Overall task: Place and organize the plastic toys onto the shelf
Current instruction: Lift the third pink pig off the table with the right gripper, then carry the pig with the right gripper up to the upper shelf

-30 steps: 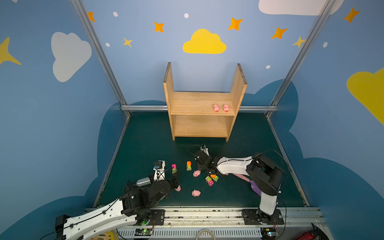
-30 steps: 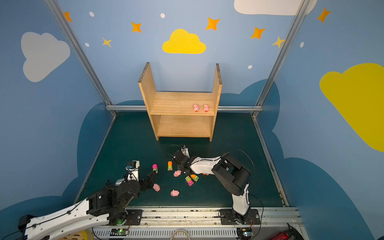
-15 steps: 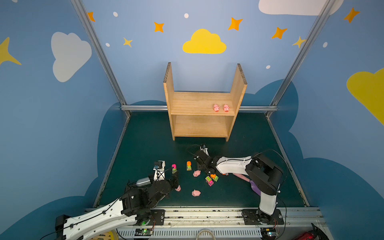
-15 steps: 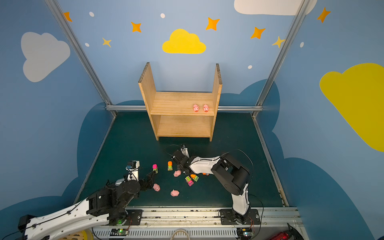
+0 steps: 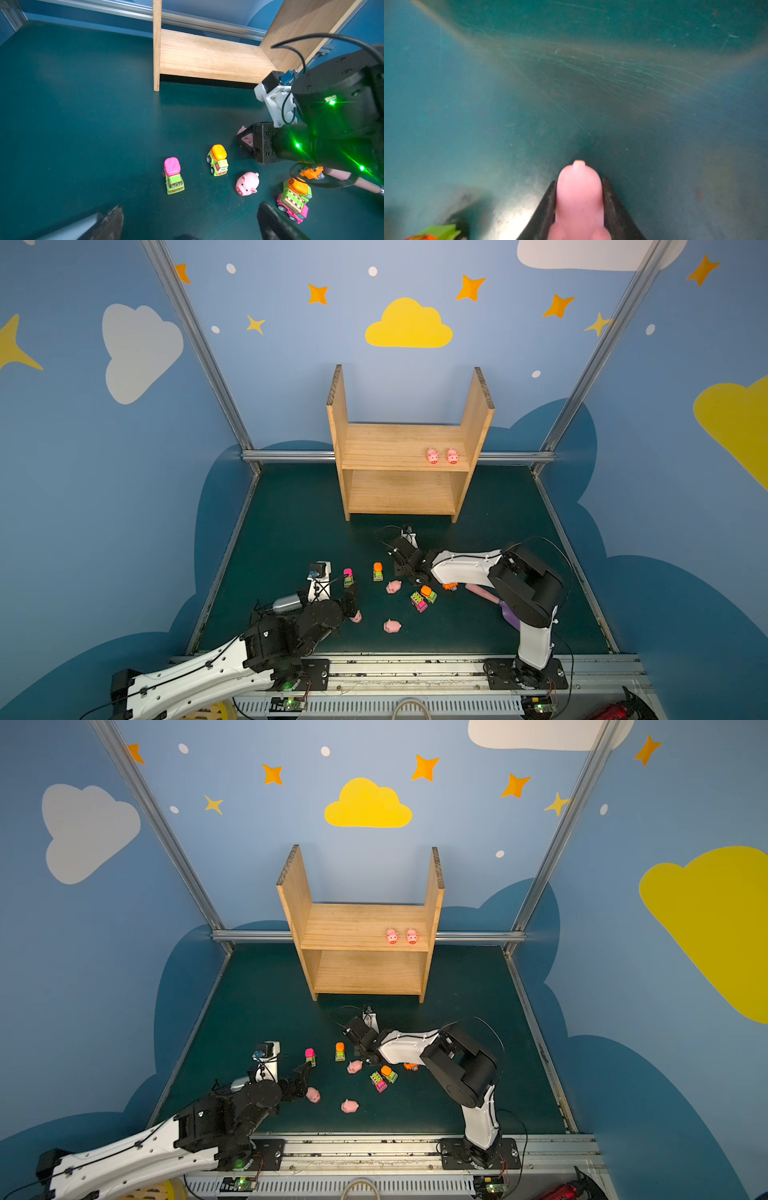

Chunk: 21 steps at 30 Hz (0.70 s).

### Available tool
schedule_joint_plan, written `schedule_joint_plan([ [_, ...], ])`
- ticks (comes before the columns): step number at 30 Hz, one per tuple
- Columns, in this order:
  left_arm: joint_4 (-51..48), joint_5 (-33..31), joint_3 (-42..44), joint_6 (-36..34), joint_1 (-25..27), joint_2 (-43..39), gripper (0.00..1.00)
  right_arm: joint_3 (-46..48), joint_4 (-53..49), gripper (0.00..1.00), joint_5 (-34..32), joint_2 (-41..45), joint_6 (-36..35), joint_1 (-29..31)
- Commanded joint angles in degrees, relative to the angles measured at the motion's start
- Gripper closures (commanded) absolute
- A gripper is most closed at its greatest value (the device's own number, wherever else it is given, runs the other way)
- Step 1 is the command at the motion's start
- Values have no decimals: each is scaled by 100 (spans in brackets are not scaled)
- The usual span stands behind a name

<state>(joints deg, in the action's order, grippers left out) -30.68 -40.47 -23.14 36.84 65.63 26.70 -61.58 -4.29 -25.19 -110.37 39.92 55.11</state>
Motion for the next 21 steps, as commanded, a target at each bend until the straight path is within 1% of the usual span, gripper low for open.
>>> schedule_joint_plan([
  [1, -35, -110, -55, -80, -15, 28, 0, 94, -449, 70, 318, -372, 64, -71],
  [3, 23, -110, -68, -124, -14, 48, 0, 77, -487, 73, 313, -329, 26, -71],
  [6, 121, -110, -94, -193, -23, 118, 0, 94, -527, 75, 313, -228, -21, -71],
  [13, -69, -75, -353, -224, -26, 266, 0, 88, -844, 77, 388, 254, -157, -53],
  [21, -141, -108, -637, -343, -26, 298, 0, -126, -1539, 77, 340, 1057, -489, -44],
])
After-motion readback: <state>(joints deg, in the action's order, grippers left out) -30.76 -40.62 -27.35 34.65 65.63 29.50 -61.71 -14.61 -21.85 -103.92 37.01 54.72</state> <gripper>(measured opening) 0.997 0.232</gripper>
